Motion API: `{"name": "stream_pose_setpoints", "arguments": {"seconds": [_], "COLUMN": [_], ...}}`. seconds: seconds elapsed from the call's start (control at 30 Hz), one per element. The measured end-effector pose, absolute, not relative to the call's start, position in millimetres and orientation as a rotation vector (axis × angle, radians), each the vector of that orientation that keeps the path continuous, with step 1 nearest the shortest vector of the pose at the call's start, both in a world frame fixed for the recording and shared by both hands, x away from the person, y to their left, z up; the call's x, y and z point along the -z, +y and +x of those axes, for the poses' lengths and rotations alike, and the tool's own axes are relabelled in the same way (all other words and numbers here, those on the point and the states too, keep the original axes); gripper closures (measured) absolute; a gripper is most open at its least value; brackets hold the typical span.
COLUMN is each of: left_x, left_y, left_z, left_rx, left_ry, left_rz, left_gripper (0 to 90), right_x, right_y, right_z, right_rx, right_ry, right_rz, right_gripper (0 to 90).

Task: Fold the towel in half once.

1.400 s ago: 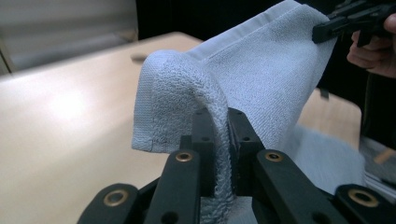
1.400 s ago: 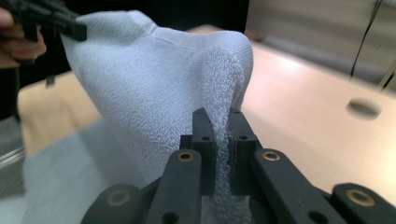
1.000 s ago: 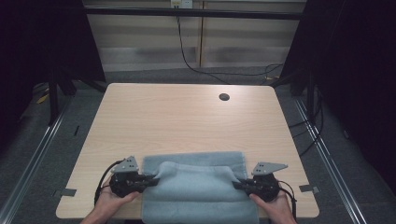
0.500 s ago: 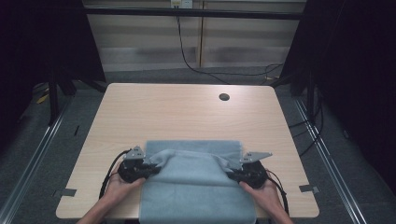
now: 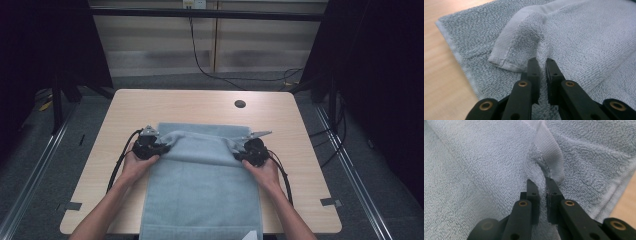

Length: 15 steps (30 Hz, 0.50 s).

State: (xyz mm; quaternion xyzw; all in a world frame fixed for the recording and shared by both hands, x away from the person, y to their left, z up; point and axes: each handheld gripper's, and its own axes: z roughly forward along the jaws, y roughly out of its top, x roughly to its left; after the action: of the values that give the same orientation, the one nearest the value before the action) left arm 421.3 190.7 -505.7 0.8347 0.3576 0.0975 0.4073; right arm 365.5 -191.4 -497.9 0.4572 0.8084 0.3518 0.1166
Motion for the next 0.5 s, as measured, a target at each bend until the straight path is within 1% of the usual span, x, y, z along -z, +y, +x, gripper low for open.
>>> {"name": "stream_pose_setpoints", "arguments": {"seconds": [0.07,0.1,0.2,0.37,0.47,0.5], "left_x": [508,508,508,508,510,509], "left_y": [191,189,184,174,174,174], "left_z": [427,429,439,457,463,464], "left_rx": [-0.252,-0.278,-0.293,-0.319,-0.291,-0.280], "left_ry": [0.932,0.925,0.959,0.996,1.029,1.041], "left_rz": [2.073,2.076,2.068,2.056,2.011,2.021], "left_gripper": [83.9,83.9,83.9,83.9,83.9,83.9], "right_x": [499,500,500,499,499,500], "right_y": [-192,-193,-195,-193,-196,-197], "right_z": [377,382,393,408,415,416], "right_rx": [-1.046,-1.051,-1.063,-0.998,-0.996,-1.004], "right_ry": [2.353,2.347,2.308,2.262,2.242,2.241], "right_rz": [1.361,1.366,1.437,1.461,1.491,1.493], "right_gripper": [84.7,84.7,84.7,84.7,84.7,84.7]}}
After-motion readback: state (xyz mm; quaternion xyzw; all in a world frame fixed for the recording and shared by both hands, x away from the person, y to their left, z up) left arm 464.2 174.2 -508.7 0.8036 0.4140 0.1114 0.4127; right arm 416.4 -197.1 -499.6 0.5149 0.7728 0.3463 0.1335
